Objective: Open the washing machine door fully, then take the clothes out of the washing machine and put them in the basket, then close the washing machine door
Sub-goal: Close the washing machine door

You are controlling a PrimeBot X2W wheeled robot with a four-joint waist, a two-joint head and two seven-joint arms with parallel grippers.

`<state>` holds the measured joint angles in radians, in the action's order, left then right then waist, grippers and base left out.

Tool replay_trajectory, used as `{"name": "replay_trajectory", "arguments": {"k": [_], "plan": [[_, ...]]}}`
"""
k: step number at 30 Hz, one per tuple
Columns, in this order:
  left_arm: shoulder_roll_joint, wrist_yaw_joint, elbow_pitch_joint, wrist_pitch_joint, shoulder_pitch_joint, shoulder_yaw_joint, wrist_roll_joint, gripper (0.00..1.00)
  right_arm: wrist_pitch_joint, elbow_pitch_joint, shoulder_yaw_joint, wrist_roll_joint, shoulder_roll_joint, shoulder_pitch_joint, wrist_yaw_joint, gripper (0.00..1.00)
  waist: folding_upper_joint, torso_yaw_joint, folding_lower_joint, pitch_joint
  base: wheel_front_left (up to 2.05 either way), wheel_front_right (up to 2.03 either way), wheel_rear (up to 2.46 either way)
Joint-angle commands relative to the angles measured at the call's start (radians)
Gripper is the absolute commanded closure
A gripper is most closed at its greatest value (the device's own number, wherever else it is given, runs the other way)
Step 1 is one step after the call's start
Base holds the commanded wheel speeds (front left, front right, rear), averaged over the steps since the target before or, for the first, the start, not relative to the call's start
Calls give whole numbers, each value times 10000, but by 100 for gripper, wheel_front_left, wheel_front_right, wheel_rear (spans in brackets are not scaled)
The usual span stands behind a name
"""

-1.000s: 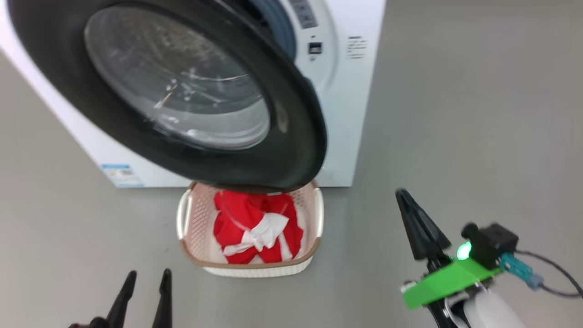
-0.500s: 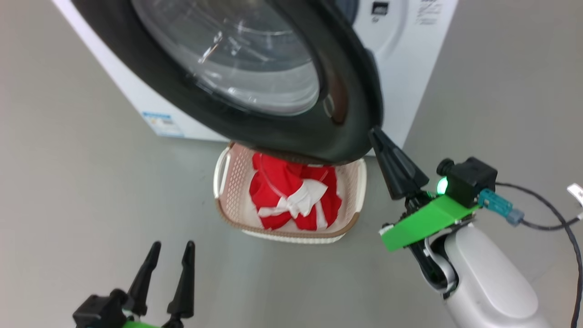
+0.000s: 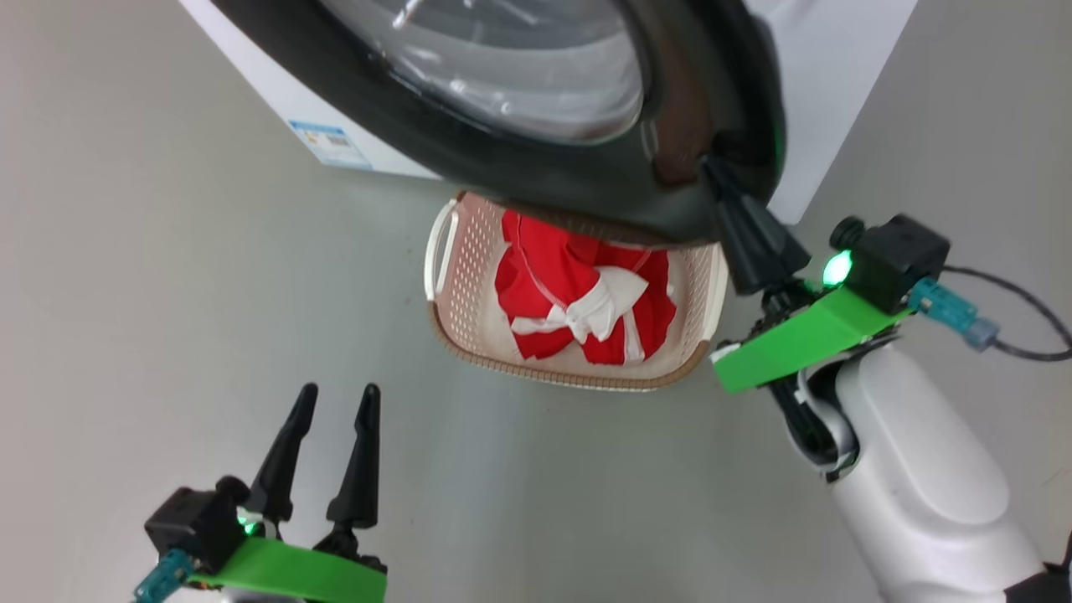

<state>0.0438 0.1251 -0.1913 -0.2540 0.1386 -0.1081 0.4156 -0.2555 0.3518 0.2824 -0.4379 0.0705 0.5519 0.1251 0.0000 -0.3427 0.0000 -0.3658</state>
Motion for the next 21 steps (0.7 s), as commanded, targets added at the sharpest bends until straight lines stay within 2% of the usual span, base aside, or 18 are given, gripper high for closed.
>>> {"name": "replay_trajectory", "arguments": {"k": [1, 21], "plan": [[95, 56, 232, -78, 295, 256, 142, 0, -63, -271, -40, 73, -90, 300, 56, 100, 0, -131, 0, -411, 0, 0, 0], [66, 56, 339, -78, 1497, -496, 934, 0, -63, 0, -1098, 324, 376, 2454, 56, 100, 0, -678, 0, -1922, 0, 0, 0]]}}
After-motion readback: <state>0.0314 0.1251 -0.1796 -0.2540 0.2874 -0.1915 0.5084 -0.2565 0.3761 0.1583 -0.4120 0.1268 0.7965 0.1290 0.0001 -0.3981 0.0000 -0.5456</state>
